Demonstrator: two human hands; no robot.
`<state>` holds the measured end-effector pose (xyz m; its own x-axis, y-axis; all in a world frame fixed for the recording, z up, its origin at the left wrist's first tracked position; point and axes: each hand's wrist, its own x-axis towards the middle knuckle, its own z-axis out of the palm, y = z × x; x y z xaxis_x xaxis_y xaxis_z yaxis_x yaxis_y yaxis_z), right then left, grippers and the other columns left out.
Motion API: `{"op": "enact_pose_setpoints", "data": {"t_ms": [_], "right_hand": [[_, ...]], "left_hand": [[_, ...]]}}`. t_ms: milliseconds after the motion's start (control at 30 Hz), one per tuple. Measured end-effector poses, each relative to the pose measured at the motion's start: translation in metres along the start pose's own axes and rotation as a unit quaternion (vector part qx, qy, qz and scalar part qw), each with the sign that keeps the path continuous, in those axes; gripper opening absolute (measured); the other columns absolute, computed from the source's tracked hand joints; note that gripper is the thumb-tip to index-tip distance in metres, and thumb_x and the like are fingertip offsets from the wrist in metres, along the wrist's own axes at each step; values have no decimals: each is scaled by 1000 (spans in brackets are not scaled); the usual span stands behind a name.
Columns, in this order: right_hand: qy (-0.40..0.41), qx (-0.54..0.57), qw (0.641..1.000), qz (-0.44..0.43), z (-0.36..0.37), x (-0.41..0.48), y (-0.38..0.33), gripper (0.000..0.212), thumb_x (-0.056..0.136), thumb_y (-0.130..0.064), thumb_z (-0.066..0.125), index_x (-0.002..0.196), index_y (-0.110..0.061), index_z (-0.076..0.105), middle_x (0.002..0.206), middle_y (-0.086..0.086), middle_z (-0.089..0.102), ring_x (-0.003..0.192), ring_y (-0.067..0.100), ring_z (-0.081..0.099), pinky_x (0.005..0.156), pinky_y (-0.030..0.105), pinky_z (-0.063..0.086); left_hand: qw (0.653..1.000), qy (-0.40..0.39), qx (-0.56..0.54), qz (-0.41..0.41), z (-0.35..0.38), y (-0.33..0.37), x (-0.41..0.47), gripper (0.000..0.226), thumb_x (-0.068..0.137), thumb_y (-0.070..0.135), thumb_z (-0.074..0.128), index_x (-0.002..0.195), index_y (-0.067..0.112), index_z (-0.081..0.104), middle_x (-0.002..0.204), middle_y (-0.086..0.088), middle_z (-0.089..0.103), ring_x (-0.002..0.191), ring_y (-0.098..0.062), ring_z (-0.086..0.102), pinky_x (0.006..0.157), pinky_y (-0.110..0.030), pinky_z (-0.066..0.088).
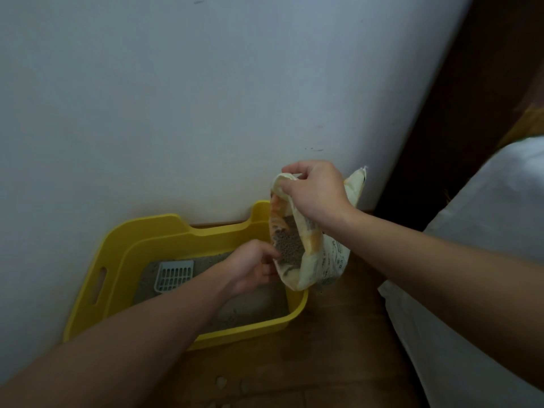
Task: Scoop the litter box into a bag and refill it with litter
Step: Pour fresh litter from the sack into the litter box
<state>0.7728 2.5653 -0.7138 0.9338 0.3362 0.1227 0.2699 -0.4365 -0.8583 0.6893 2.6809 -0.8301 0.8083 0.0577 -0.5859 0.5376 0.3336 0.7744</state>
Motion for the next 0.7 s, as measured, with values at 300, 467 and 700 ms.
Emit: {"op": "enact_pose_setpoints", "data": {"t_ms": [300, 467, 700], "right_hand": [[17, -22, 1000, -14, -8, 3, -1, 29, 81, -24, 71, 109, -22, 75, 93, -3, 73, 80, 10, 68, 81, 27, 56], [17, -38, 999, -24, -15, 4, -2, 28, 82, -24, 70, 110, -21, 75, 91, -5, 68, 90, 14, 67, 86, 30, 54], [26, -49, 998, -29, -23, 4, 0, 26, 82, -24, 69, 107, -23, 76, 75, -16, 60, 80, 13, 65, 80, 31, 55]], "left_hand": [[999, 7, 38, -3, -6, 7, -2, 38, 86, 12, 46, 117, 3, 65, 118, -16, 71, 116, -37, 62, 97, -49, 43], [997, 8, 67, 20, -4, 11, -3, 24, 92, 5, 48, 106, 8, 68, 113, -13, 73, 112, -31, 65, 99, -43, 46], [996, 30, 75, 46, 2, 18, -9, 15, 93, 1, 53, 99, 10, 63, 100, -12, 74, 101, -29, 68, 98, -42, 49]]}}
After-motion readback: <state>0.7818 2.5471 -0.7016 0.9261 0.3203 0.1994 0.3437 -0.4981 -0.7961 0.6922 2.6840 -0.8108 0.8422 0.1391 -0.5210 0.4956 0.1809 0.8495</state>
